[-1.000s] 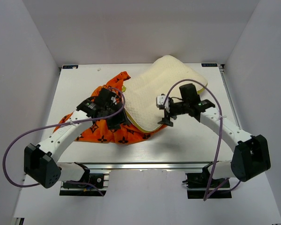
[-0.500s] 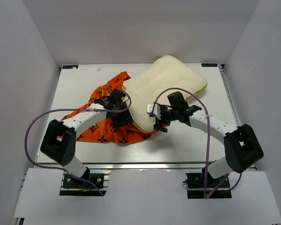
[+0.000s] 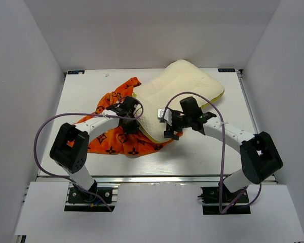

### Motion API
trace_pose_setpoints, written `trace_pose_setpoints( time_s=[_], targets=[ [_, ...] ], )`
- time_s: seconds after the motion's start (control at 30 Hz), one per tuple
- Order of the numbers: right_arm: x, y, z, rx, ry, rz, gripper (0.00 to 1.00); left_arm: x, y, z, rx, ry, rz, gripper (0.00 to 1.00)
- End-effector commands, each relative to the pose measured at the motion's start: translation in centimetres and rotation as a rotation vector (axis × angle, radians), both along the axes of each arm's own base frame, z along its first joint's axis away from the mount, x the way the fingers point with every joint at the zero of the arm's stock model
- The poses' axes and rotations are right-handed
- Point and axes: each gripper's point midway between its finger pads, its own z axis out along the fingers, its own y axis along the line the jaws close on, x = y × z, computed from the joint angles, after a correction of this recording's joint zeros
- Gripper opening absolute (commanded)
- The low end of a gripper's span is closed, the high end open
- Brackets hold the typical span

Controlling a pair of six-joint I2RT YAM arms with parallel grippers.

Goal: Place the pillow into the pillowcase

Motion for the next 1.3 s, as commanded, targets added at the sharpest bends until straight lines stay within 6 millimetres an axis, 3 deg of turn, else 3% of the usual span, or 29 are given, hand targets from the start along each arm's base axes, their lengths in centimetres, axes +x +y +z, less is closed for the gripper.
trace_pose_setpoints(
  time_s=[0.0, 0.03, 0.2, 0.27, 0.3, 0.33, 0.4, 0.43, 0.47, 0.5, 0.57, 0.6, 0.7, 0.8, 1.0, 1.03, 1.17, 1.2, 1.27],
  targets=[
    [0.9, 1.3, 1.0, 0.017, -0.024, 0.014, 0.89, 0.7, -0.4, 0.0, -0.011, -0.036, -0.006, 0.24],
    [0.9, 1.5, 1.0, 0.014, -0.024, 0.017, 0.89, 0.5, -0.6, 0.1, -0.015, -0.037, -0.010, 0.17],
    [0.6, 2.7, -0.7, -0.013, 0.023, 0.029, 0.83, -0.5, -0.4, 1.6, -0.048, -0.055, -0.035, 0.02],
    [0.9, 3.4, -1.2, -0.020, 0.062, 0.019, 0.68, -1.0, -0.6, 2.7, -0.072, -0.065, -0.053, 0.00],
    [1.0, 3.6, -1.4, -0.020, 0.084, 0.012, 0.61, -1.1, -0.8, 4.3, -0.097, -0.098, -0.062, 0.00],
    [0.9, 3.7, -2.3, -0.036, 0.139, -0.001, 0.47, -1.5, -0.7, 5.0, -0.107, -0.105, -0.068, 0.00],
    [1.7, 4.7, -1.4, -0.018, 0.166, -0.018, 0.27, -2.0, -1.0, 7.6, -0.160, -0.150, -0.086, 0.00],
    [1.7, 4.8, -1.4, -0.023, 0.195, -0.029, 0.08, -2.8, -1.2, 8.4, -0.186, -0.139, -0.107, 0.00],
    [2.3, 5.5, -0.6, -0.004, 0.221, -0.053, 0.00, -3.2, -1.2, 9.1, -0.201, -0.146, -0.114, 0.00],
    [2.4, 5.9, 0.0, 0.015, 0.242, -0.058, 0.00, -3.9, -1.4, 10.4, -0.234, -0.162, -0.136, 0.00],
    [2.8, 6.6, 1.8, 0.070, 0.322, -0.105, 0.00, -5.0, -1.0, 11.2, -0.236, -0.147, -0.157, 0.00],
    [3.3, 7.7, 4.5, 0.131, 0.325, -0.093, 0.00, -5.6, -1.1, 11.7, -0.252, -0.140, -0.173, 0.00],
    [4.2, 9.6, 9.3, 0.247, 0.357, -0.104, 0.00, -7.2, -1.1, 12.2, -0.283, -0.115, -0.200, 0.00],
    [4.6, 11.3, 12.5, 0.327, 0.387, -0.102, 0.00, -7.6, -1.3, 12.4, -0.317, -0.119, -0.198, 0.00],
    [2.9, 14.4, 11.1, 0.300, 0.445, -0.074, 0.00, -6.2, -2.9, 14.5, -0.377, -0.174, -0.204, 0.00],
    [1.6, 14.9, 9.6, 0.270, 0.454, -0.059, 0.00, -5.7, -3.2, 15.2, -0.387, -0.191, -0.204, 0.00],
    [0.3, 15.2, 4.2, 0.176, 0.465, -0.094, 0.00, -3.9, -4.6, 19.6, -0.431, -0.265, -0.220, 0.00],
    [0.1, 15.1, 3.2, 0.154, 0.478, -0.103, 0.00, -3.1, -5.1, 22.0, -0.456, -0.309, -0.228, 0.00],
    [-0.1, 14.7, 0.8, 0.110, 0.507, -0.131, 0.00, -3.1, -5.4, 23.9, -0.476, -0.320, -0.239, 0.00]
  ],
)
